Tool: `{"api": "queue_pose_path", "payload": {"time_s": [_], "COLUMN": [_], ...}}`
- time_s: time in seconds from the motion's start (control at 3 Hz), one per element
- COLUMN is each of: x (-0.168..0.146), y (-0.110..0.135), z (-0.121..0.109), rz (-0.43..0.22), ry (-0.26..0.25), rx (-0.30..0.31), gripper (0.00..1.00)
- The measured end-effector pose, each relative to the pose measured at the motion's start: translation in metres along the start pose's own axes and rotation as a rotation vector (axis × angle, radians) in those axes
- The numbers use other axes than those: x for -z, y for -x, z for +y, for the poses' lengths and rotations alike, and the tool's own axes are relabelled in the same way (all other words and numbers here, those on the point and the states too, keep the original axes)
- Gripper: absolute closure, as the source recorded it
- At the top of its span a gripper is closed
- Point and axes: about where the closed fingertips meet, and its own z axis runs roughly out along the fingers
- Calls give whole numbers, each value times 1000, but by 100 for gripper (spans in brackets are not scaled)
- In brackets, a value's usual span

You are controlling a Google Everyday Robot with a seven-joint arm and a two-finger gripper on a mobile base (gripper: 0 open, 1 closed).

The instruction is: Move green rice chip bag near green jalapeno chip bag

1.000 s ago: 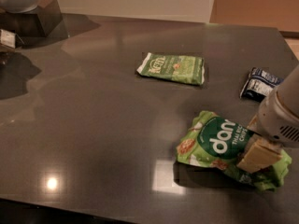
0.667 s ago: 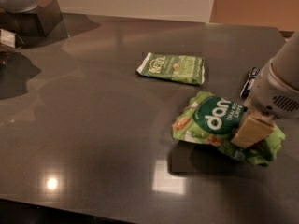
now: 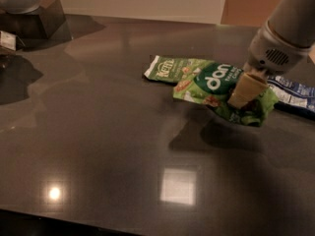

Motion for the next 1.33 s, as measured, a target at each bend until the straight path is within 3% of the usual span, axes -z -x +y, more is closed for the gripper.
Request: {"api": "queue_pose_path", "payload": {"time_s": [0.33,0.67,1.33], "x": [-17,-37,-66], "y": [23,43,68], "z": [-37,-62,-90], "rz": [-18,-23,-22], "ry": [-3,-7,-4], "rx": [-23,-46,-85], "gripper": [100,85,38]}}
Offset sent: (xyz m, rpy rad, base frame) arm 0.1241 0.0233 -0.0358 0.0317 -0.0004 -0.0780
